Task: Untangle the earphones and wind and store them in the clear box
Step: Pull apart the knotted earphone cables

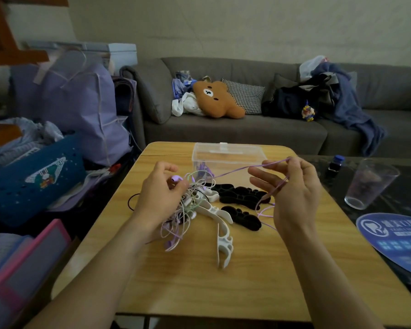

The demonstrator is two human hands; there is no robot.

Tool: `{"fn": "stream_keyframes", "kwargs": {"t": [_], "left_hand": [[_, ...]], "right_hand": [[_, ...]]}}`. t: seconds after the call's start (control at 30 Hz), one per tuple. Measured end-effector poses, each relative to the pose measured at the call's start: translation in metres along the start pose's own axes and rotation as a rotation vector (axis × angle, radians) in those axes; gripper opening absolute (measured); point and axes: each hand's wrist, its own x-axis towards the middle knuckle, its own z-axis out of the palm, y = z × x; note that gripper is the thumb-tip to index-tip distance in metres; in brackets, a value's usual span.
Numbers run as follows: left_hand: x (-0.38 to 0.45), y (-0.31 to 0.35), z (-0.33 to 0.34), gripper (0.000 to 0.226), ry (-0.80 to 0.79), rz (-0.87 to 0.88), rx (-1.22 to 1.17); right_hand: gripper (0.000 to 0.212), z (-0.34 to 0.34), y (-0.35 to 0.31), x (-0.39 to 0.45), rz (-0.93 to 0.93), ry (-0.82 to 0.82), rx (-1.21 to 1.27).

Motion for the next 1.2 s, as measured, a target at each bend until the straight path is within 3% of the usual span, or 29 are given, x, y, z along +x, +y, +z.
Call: {"fn": "stream_keyframes", "kwargs": {"t": [0.13,0.2,0.3,0.43,0.7,0.8,0.87,0.97,1.2], "left_hand": [[-0.003,0.005,0.001,0.048,0.003,0.177,0.150],[-0.009,0.009,0.002,0.050,-0.130,0.230,0.129],[-0.017,0.013,0.007,0.036,-0.331,0.180,0.035],[-0.017,0.016,0.009,0.019,-0.296,0.241,0.020],[-0.014,0.017,0.006,0.011,-0.232,0.230,-0.008],[-0.016,0.018,0.007,0.018,-0.221,0.233,-0.033],[-0.017,0.018,0.008,0.022,-0.228,0.220,-0.046],[-0.018,0.019,0.008,0.024,-0.200,0.202,-0.037],[-0.017,0.016,0.009,0.031,-0.256,0.228,0.053]], "right_hand": [[0.024,0.008,0.003,-0.002,0.056,-0.060,0.053],[0.031,0.010,0.002,-0.001,0.128,-0.095,0.145],[0.038,0.011,-0.003,0.000,0.245,-0.151,0.282],[0.038,0.006,-0.011,0.004,0.327,-0.177,0.429],[0.034,-0.007,-0.016,0.012,0.390,-0.065,0.650],[0.030,-0.010,-0.010,0.015,0.404,-0.025,0.649],[0.028,-0.010,-0.004,0.017,0.397,-0.027,0.556],[0.022,-0.010,0.001,0.016,0.386,-0.117,0.225],[0.030,-0.010,-0.002,0.002,0.219,-0.721,-0.805]]}}
